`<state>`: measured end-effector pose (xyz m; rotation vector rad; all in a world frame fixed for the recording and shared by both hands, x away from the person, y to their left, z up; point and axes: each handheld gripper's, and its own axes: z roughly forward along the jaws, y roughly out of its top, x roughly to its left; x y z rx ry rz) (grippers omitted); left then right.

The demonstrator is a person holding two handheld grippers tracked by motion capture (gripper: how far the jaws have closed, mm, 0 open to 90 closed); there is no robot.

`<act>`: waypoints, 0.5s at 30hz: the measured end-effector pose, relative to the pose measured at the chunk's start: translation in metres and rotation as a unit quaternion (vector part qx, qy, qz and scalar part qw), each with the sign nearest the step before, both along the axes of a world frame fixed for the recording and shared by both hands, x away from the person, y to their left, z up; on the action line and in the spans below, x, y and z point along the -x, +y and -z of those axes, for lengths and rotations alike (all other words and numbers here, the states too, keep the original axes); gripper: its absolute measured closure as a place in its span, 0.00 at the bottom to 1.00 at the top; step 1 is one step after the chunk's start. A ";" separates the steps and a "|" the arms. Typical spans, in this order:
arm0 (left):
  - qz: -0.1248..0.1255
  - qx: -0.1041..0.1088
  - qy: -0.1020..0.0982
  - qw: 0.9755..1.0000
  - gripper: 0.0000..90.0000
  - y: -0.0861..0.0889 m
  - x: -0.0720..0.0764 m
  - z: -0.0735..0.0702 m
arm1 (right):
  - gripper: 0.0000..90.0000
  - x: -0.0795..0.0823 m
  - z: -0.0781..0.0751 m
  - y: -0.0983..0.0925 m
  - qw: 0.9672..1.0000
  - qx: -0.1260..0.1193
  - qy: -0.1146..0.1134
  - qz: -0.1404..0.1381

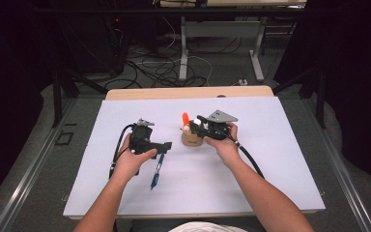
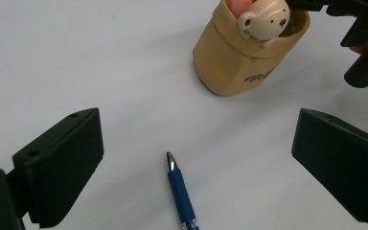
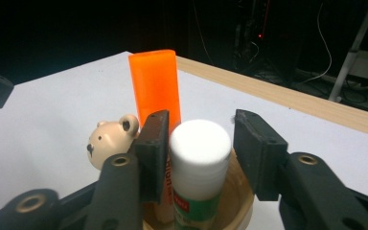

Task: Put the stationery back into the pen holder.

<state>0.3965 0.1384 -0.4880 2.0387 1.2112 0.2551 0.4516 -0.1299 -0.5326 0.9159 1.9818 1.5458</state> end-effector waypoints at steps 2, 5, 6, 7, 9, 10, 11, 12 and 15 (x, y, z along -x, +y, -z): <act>0.000 -0.001 0.000 1.000 0.04 0.000 0.000 0.000 | 0.58 0.001 -0.002 -0.001 1.000 0.001 0.000 0.000; 0.001 -0.001 0.000 1.000 0.04 0.000 0.000 0.000 | 0.53 0.001 -0.004 -0.002 1.000 -0.001 0.001 -0.003; 0.001 -0.002 0.000 1.000 0.04 0.000 0.000 0.000 | 0.51 0.001 -0.005 -0.003 1.000 0.000 -0.002 -0.005; 0.001 -0.002 0.000 1.000 0.04 0.000 0.000 0.000 | 0.51 0.002 -0.006 -0.003 1.000 -0.004 0.003 -0.006; 0.001 -0.003 -0.001 1.000 0.04 0.000 0.000 0.000 | 0.49 0.003 -0.008 -0.004 1.000 -0.005 0.003 -0.008; 0.001 -0.003 -0.001 1.000 0.04 0.000 0.000 0.000 | 0.48 0.003 -0.008 -0.004 1.000 -0.008 0.002 -0.006; 0.001 -0.003 0.000 1.000 0.04 0.001 0.000 0.000 | 0.47 0.003 -0.009 -0.005 1.000 -0.009 0.004 -0.008; 0.001 -0.001 0.000 1.000 0.04 0.001 0.000 0.000 | 0.47 0.004 -0.010 -0.005 1.000 -0.009 0.006 -0.008; -0.001 0.001 0.000 1.000 0.04 0.001 0.000 0.000 | 0.45 0.006 -0.013 -0.006 1.000 -0.013 0.009 -0.013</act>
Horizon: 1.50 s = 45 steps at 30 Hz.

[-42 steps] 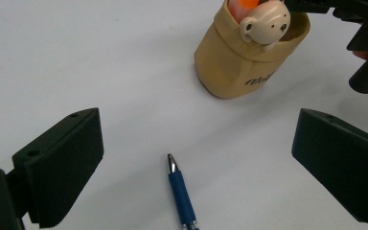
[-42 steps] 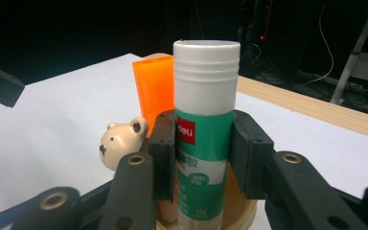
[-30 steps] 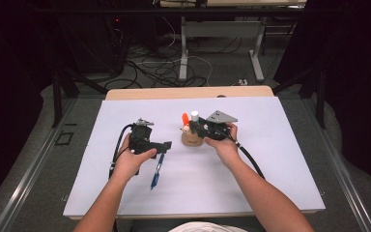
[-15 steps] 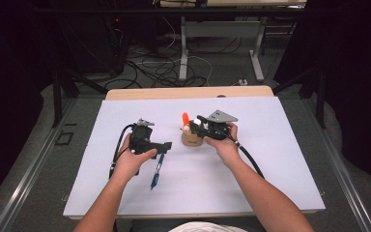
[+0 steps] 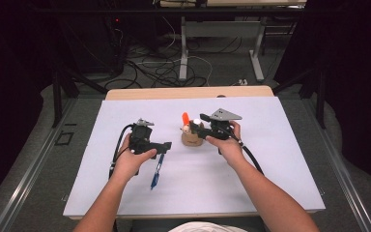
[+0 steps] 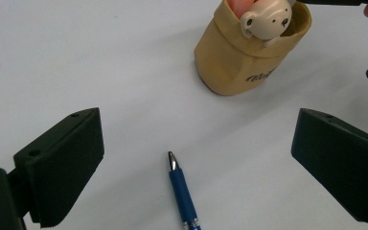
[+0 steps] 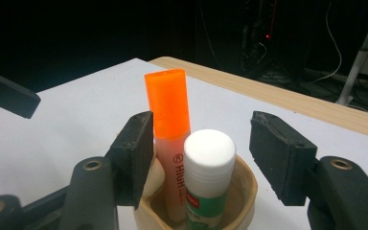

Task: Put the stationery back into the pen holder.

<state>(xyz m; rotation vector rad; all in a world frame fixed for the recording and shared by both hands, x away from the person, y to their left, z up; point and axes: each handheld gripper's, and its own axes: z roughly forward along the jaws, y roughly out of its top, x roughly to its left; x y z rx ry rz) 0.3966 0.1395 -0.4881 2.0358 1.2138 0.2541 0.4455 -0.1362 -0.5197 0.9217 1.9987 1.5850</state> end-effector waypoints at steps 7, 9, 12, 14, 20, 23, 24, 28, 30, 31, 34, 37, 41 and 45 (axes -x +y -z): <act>-0.002 0.005 0.006 1.000 0.06 0.001 0.000 0.000 | 0.42 0.008 -0.011 -0.006 1.000 -0.003 0.011 0.013; -0.004 0.010 0.009 1.000 0.06 0.001 0.000 0.001 | 0.41 0.010 -0.014 -0.008 1.000 0.012 0.009 0.018; -0.001 0.006 0.012 1.000 0.06 0.000 0.000 0.001 | 0.37 0.014 -0.019 -0.013 0.999 0.021 0.012 0.028; -0.006 0.009 0.017 1.000 0.06 0.000 0.000 0.002 | 0.34 0.016 -0.023 -0.016 0.999 0.034 0.015 0.036; -0.007 0.014 0.018 1.000 0.07 0.000 -0.001 0.002 | 0.25 0.022 -0.030 -0.024 0.998 0.035 0.026 0.051; -0.009 0.017 0.021 1.000 0.10 0.001 -0.002 0.002 | 0.22 0.025 -0.033 -0.026 0.998 0.039 0.028 0.050; -0.010 0.019 0.022 1.000 0.11 0.002 -0.002 0.002 | 0.22 0.026 -0.034 -0.026 0.998 0.041 0.025 0.049; -0.011 0.023 0.029 0.999 0.15 0.004 -0.002 0.002 | 0.18 0.031 -0.036 -0.026 0.997 0.044 0.042 0.044; -0.011 0.024 0.033 0.999 0.16 0.004 -0.002 0.002 | 0.17 0.034 -0.036 -0.027 0.997 0.044 0.056 0.043; -0.011 0.025 0.035 0.999 0.17 0.004 -0.002 0.002 | 0.17 0.035 -0.037 -0.027 0.996 0.047 0.061 0.042; -0.014 0.028 0.038 0.999 0.18 0.005 -0.003 0.002 | 0.16 0.039 -0.037 -0.026 0.996 0.047 0.073 0.037; -0.017 0.030 0.041 0.999 0.18 0.006 -0.003 0.002 | 0.14 0.045 -0.038 -0.027 0.995 0.049 0.076 0.034; -0.017 0.024 0.048 0.998 0.22 0.007 -0.002 0.002 | 0.09 0.049 -0.037 -0.030 0.994 0.047 0.088 0.033; -0.017 0.017 0.051 0.998 0.26 0.007 -0.001 0.003 | 0.05 0.053 -0.037 -0.036 0.994 0.047 0.089 0.031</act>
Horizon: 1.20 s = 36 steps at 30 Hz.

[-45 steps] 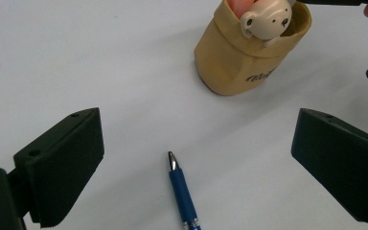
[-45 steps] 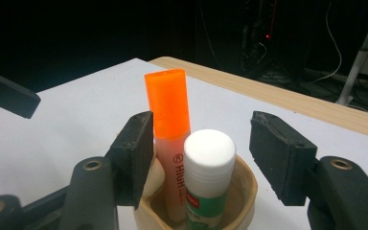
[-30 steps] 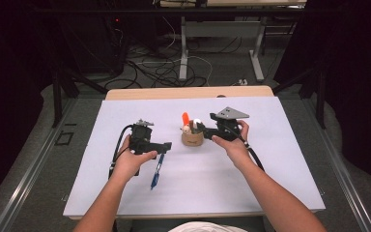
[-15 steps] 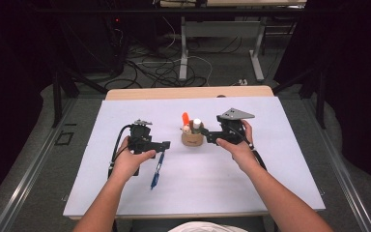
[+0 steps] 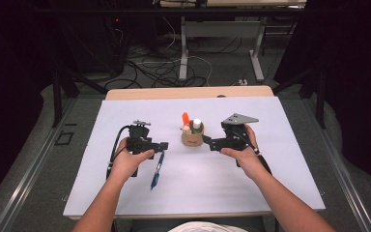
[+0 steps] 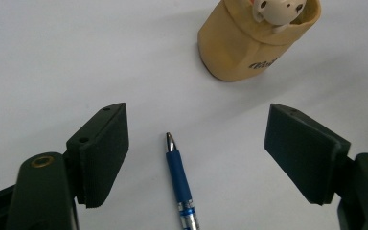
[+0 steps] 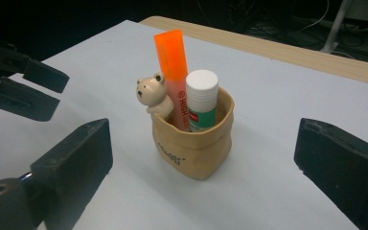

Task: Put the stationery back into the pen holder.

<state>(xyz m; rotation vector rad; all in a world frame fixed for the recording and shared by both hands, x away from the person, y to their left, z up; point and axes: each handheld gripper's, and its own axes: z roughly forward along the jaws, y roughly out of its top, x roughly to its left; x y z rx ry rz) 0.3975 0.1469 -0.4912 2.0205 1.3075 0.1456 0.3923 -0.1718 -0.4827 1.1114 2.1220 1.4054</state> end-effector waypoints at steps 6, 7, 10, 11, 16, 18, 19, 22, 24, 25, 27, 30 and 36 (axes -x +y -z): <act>-0.004 -0.012 0.020 1.000 0.28 0.000 0.001 0.004 | 0.02 0.006 -0.001 -0.009 1.000 -0.015 0.007 0.000; -0.001 -0.013 0.020 1.000 0.29 0.001 0.001 0.004 | 0.02 0.006 -0.001 -0.011 1.000 -0.016 0.009 0.001; 0.001 -0.018 0.028 0.999 0.30 0.002 0.002 0.006 | 0.02 0.007 0.000 -0.014 1.000 -0.019 0.010 0.005; 0.001 -0.020 0.030 0.999 0.31 0.002 0.002 0.007 | 0.02 0.007 0.000 -0.016 1.000 -0.017 0.008 0.006; -0.002 -0.020 0.038 0.999 0.33 0.006 0.007 0.005 | 0.02 0.009 0.000 -0.020 1.000 -0.022 0.007 -0.003; -0.002 -0.018 0.043 0.999 0.35 0.008 0.010 0.005 | 0.05 0.010 -0.001 -0.021 1.000 -0.025 0.007 -0.007; -0.006 -0.017 0.045 0.999 0.36 0.009 0.012 0.006 | 0.07 0.011 -0.001 -0.021 1.000 -0.026 0.007 -0.008; -0.009 -0.011 0.060 0.998 0.43 0.011 0.018 0.010 | 0.08 0.011 0.000 -0.022 1.000 -0.021 0.014 -0.012; -0.012 -0.007 0.071 0.997 0.46 0.012 0.020 0.013 | 0.09 0.010 0.001 -0.022 0.999 -0.021 0.017 -0.020; -0.012 -0.005 0.079 0.997 0.47 0.012 0.021 0.014 | 0.09 0.010 0.002 -0.022 0.999 -0.018 0.020 -0.021; -0.008 -0.006 0.086 0.996 0.48 0.011 0.023 0.018 | 0.09 0.010 0.003 -0.022 0.999 -0.015 0.021 -0.020; -0.007 -0.009 0.104 0.995 0.52 0.008 0.023 0.021 | 0.13 0.011 0.004 -0.023 0.999 -0.022 0.023 -0.016; -0.019 -0.009 0.120 0.993 0.58 0.007 0.025 0.025 | 0.16 0.010 0.008 -0.026 0.999 -0.026 0.044 -0.007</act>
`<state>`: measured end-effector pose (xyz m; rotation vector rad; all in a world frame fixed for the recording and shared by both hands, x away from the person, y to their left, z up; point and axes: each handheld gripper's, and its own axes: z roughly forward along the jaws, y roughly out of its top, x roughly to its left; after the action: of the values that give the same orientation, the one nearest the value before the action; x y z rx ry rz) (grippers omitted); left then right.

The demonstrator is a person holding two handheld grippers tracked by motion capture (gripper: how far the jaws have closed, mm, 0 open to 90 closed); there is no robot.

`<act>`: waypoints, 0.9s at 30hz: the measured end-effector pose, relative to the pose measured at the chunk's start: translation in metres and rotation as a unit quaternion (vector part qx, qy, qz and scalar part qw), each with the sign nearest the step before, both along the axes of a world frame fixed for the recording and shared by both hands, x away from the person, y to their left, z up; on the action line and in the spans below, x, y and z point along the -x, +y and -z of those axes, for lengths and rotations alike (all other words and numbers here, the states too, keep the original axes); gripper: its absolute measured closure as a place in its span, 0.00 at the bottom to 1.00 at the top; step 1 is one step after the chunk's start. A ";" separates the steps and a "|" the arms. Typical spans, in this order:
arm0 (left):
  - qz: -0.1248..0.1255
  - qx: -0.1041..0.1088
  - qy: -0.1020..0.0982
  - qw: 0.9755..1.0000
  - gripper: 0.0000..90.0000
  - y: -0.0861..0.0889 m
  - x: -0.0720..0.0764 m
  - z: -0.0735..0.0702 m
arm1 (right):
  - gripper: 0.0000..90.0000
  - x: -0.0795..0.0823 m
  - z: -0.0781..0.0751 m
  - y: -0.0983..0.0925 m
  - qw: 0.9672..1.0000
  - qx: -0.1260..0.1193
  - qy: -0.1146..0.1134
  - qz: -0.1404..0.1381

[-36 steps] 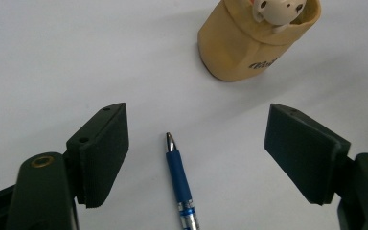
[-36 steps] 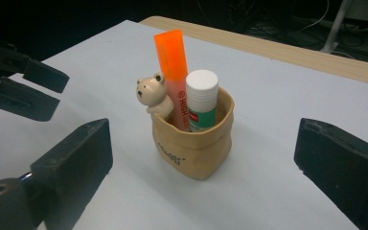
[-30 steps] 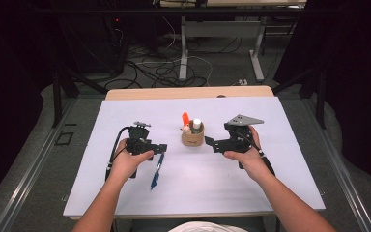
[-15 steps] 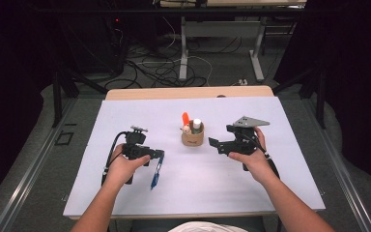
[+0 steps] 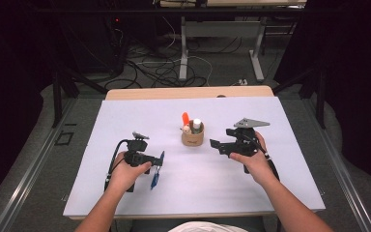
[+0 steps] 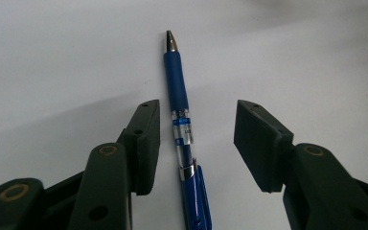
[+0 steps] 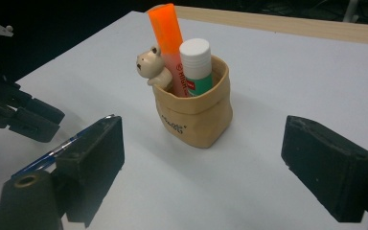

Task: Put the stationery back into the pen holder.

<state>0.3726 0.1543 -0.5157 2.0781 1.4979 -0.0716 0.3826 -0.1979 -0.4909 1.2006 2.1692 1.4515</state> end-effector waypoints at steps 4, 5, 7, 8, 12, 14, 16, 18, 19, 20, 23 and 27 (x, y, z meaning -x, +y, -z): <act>-0.007 -0.004 0.008 1.000 0.62 0.000 0.000 0.004 | 0.16 0.000 0.002 -0.002 1.000 -0.003 0.018 0.005; -0.008 -0.003 0.009 1.000 0.62 0.000 0.000 0.005 | 0.16 0.000 0.003 -0.002 1.000 -0.001 0.020 0.005; -0.010 -0.005 0.014 1.000 0.63 -0.001 -0.001 0.008 | 0.16 0.000 0.004 -0.002 1.000 0.000 0.028 0.006; -0.010 -0.005 0.017 1.000 0.64 -0.002 -0.001 0.009 | 0.17 0.000 0.004 -0.002 0.999 0.000 0.033 0.007; -0.011 -0.012 0.026 1.000 0.68 -0.004 -0.001 0.013 | 0.17 -0.001 0.006 -0.003 0.999 0.003 0.044 0.009; -0.013 -0.012 0.029 0.999 0.69 -0.006 0.000 0.014 | 0.17 -0.002 0.007 -0.004 0.999 0.001 0.046 0.012; -0.015 -0.014 0.033 0.999 0.71 -0.006 0.000 0.015 | 0.18 -0.002 0.007 -0.005 0.999 -0.002 0.052 0.014; -0.017 -0.013 0.034 0.999 0.71 -0.007 0.000 0.016 | 0.19 -0.002 0.007 -0.006 0.998 -0.002 0.055 0.019; -0.016 -0.015 0.036 0.999 0.72 -0.006 0.000 0.016 | 0.19 -0.002 0.008 -0.006 0.998 -0.003 0.059 0.021; -0.016 -0.016 0.037 0.999 0.73 -0.007 0.000 0.017 | 0.19 -0.002 0.008 -0.007 0.998 -0.001 0.063 0.021; -0.017 -0.019 0.037 0.999 0.74 -0.008 0.000 0.018 | 0.20 -0.003 0.010 -0.008 0.996 -0.004 0.084 0.026; -0.019 -0.025 0.040 0.999 0.76 -0.009 0.000 0.019 | 0.23 -0.006 0.012 -0.009 0.993 -0.012 0.110 0.028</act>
<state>0.3728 0.1452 -0.5344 2.1067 1.6027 -0.1050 0.3883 -0.2069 -0.5033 1.4812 2.2412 1.3832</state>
